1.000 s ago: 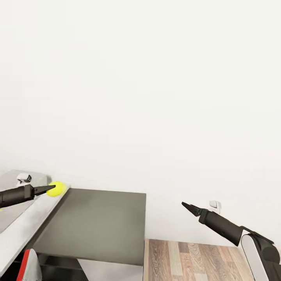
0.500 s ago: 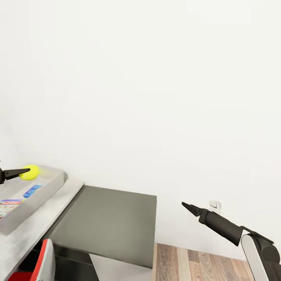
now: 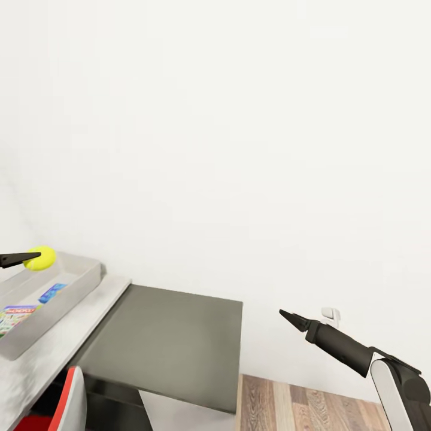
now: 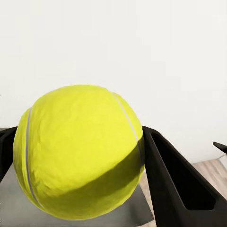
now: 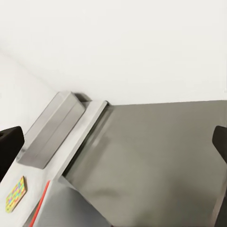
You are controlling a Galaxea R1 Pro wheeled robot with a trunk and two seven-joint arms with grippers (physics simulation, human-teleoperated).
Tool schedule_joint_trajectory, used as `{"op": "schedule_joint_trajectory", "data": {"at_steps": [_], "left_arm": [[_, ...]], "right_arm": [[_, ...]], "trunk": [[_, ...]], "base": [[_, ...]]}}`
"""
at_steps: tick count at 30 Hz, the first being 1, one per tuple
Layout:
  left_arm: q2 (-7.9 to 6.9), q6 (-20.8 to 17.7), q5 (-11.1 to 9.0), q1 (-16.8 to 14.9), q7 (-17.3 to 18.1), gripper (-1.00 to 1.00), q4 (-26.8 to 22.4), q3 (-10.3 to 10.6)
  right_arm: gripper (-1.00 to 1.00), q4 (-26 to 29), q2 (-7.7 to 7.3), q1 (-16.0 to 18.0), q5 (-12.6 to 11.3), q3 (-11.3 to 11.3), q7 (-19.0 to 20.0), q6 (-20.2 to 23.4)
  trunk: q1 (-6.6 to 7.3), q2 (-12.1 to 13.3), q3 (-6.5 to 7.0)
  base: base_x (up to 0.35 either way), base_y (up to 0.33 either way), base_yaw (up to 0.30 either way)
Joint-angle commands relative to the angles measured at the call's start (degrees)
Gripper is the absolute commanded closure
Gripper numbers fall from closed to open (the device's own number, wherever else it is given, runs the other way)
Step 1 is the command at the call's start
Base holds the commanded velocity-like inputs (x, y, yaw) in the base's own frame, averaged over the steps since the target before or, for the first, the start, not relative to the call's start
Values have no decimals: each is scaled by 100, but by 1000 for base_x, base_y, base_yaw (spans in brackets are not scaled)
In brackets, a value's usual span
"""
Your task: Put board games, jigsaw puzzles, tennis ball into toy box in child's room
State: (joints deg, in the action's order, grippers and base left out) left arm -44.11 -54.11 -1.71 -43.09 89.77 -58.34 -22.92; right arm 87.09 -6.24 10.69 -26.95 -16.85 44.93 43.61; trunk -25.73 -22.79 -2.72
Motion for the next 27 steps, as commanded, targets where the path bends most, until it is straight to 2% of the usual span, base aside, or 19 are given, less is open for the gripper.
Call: {"op": "schedule_joint_trajectory", "data": {"at_steps": [1, 14, 20, 27], "left_arm": [[2, -30, 13, -6, 23, 100, 0, 3], [31, -30, 38, -6, 23, 100, -2, 45], [34, -22, 39, -6, 23, 100, -2, 51], [25, -24, 47, -6, 23, 100, -8, 46]], "right_arm": [[-100, 1, 0, 8, -14, -4, 8, 33], [-100, 19, 0, 8, -12, 24, -13, 33], [-100, 4, 0, 7, -12, 22, -15, 38], [-100, 1, -2, 7, -29, -21, -1, 55]], "trunk": [[-5, -12, -13], [-5, -12, 38], [-5, -12, 54], [-5, -12, 56]], "base": [[191, 54, 35], [253, -8, 204], [53, -35, 218], [3, 104, 25]]}}
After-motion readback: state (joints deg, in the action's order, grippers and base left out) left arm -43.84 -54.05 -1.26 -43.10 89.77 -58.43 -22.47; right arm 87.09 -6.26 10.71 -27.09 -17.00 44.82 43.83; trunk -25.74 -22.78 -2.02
